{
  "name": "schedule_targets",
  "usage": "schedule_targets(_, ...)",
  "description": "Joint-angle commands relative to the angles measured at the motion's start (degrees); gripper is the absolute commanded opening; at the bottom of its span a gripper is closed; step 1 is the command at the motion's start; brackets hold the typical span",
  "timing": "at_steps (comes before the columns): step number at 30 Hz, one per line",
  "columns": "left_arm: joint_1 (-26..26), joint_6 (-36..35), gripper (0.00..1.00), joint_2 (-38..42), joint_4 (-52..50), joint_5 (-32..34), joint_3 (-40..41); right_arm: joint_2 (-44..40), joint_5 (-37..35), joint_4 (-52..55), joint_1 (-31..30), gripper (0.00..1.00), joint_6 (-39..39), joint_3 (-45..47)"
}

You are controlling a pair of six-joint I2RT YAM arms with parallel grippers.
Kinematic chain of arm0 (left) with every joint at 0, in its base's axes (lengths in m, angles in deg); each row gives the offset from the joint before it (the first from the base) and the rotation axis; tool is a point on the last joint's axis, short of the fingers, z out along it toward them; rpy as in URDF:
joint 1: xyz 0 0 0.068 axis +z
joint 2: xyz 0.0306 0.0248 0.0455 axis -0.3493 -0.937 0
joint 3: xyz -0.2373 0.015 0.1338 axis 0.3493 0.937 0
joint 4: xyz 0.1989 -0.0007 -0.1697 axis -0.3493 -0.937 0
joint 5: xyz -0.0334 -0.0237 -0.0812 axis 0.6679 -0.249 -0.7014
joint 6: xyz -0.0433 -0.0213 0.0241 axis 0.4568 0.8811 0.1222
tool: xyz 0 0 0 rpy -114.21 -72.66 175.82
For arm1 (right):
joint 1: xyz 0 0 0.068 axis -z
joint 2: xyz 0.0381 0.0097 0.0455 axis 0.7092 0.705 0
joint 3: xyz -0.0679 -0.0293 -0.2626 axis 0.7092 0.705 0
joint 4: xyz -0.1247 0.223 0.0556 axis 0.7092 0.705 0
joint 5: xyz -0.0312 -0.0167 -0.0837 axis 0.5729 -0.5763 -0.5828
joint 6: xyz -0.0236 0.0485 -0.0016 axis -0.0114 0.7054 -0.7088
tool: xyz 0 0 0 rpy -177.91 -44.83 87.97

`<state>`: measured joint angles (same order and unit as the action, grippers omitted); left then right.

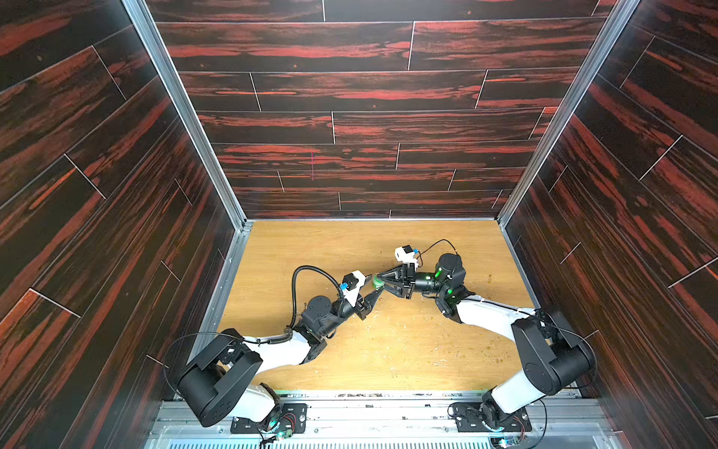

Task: Close the paint jar lid
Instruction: Screw the lid onto the paint jar.

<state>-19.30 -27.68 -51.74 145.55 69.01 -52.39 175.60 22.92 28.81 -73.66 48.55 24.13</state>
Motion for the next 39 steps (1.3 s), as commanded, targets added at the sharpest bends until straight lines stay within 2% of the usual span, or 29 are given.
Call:
schedule_targets(1, 0.55, 0.47, 0.47, 0.07, 1.18, -0.02, -2.29, -0.69, 1.54, -1.45, -0.07, 0.32, 0.04, -1.0)
schedule_targets(8, 0.54, 0.71, 0.31, -1.57, 1.48, -0.47, -3.46, -1.05, 2.13, -2.54, -0.07, 0.33, 0.83, -0.94)
schedule_targets(10, 0.55, 0.61, 0.25, -1.7, 1.16, -0.48, -3.61, -1.17, 2.53, -2.79, -0.07, 0.37, 1.0, -1.04)
schedule_targets(16, 0.93, 0.39, 0.21, -1.03, 0.78, 0.83, -2.91, -2.31, 4.33, 0.67, -0.03, 0.57, -1.49, -2.0)
schedule_targets(18, 1.45, 0.48, 0.21, 0.18, -0.82, 0.5, -2.7, -4.47, 4.13, 12.13, 0.01, 0.66, -8.82, -3.86)
schedule_targets(20, 1.98, 0.4, 0.2, 1.47, -2.51, 0.03, -2.38, -7.25, 2.0, 29.71, 0.01, 0.72, -19.96, -7.13)
schedule_targets(24, 2.55, -0.78, 0.2, 4.3, -6.45, -1.26, -1.69, -10.43, -4.26, 60.39, 0.02, 0.74, -41.86, -17.89)
schedule_targets(26, 2.72, -1.43, 0.2, 5.81, -8.99, -2.03, -1.66, -9.92, -10.94, 78.57, -0.3, 0.75, -56.51, -26.34)
schedule_targets(29, 2.83, -2.49, 0.2, 7.91, -14.89, -4.21, -2.66, -7.04, -19.04, 97.44, -1.23, 0.75, -73.71, -37.16)
schedule_targets(32, 2.81, -3.2, 0.2, 8.69, -19.73, -6.18, -4.05, -4.06, -23.16, 108.9, -3.83, 0.75, -86.72, -45.95)
schedule_targets(35, 2.82, -3.8, 0.2, 8.94, -22.28, -7.15, -4.78, -0.28, -28.04, 116.95, -7.4, 0.74, -95.25, -52.56)
schedule_targets(39, 2.78, -5.53, 0.19, 9.34, -25.75, -7.39, -5.71, 4.21, -32.52, 121.01, -9.87, 0.73, -99.95, -56.09)
